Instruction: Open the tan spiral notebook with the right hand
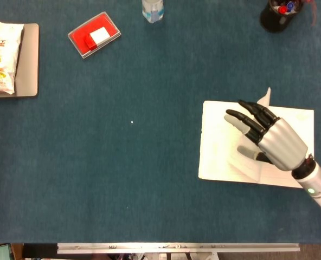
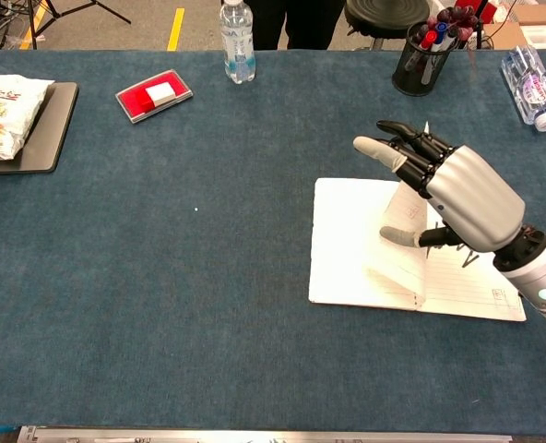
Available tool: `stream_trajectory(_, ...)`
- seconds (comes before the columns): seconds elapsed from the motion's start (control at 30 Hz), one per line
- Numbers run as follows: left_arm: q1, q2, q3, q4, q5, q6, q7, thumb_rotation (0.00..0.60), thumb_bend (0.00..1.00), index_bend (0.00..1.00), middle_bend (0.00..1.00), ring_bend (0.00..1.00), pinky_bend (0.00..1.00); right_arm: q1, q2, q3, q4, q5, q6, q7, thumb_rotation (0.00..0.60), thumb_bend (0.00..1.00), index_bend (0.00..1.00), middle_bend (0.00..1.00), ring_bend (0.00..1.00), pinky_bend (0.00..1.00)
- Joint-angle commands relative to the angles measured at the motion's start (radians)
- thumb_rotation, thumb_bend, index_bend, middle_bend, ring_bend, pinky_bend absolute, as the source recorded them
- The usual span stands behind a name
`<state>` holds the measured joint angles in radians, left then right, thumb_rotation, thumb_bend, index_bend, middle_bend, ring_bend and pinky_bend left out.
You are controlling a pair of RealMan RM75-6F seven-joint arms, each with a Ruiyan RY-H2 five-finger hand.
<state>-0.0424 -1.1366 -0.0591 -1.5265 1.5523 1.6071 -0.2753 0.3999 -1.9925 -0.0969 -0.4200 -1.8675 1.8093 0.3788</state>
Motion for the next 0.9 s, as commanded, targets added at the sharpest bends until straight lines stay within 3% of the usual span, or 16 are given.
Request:
stream_trajectory(0.03, 0.0, 0.0, 0.0, 0.0, 0.0, 0.0, 0.0, 0.6, 0.02, 0.21, 0.26, 0.11, 0.37, 0.004, -0.023, 0.007, 0.014, 0.017, -0.014, 0.023, 0.6, 0.14, 0.0, 0.2, 0.08, 0.23)
stream_trajectory(0.23, 0.0, 0.002, 0.001, -0.001, 0.0, -0.002, 0.0, 0.6, 0.02, 0.21, 0.26, 0.11, 0.37, 0.007, -0.04, 0.002, 0.016, 0.027, -0.003, 0.06, 0.6, 0.14, 0.0, 0.2, 0.08, 0.23)
stream_trajectory(0.43, 0.001, 0.003, 0.001, -0.001, 0.0, 0.0, -0.002, 0.6, 0.02, 0.21, 0.26, 0.11, 0.37, 0.01, 0.002, 0.01, -0.034, 0.027, 0.077, 0.063, 0.6, 0.14, 0.0, 0.2, 0.08, 0.23)
stream_trajectory(0.7, 0.001, 0.002, 0.0, -0.002, -0.001, 0.001, 0.0, 0.6, 0.02, 0.21, 0.26, 0.11, 0.37, 0.001, 0.178, 0.016, -0.272, -0.005, 0.225, -0.019, 0.6, 0.14, 0.0, 0.2, 0.08, 0.23)
stream_trajectory(0.9, -0.001, 0.0, -0.001, -0.001, -0.004, -0.004, 0.005, 0.6, 0.02, 0.21, 0.26, 0.11, 0.37, -0.02, 0.319, 0.02, -0.47, -0.017, 0.249, -0.099, 0.6, 0.14, 0.0, 0.2, 0.08, 0.23)
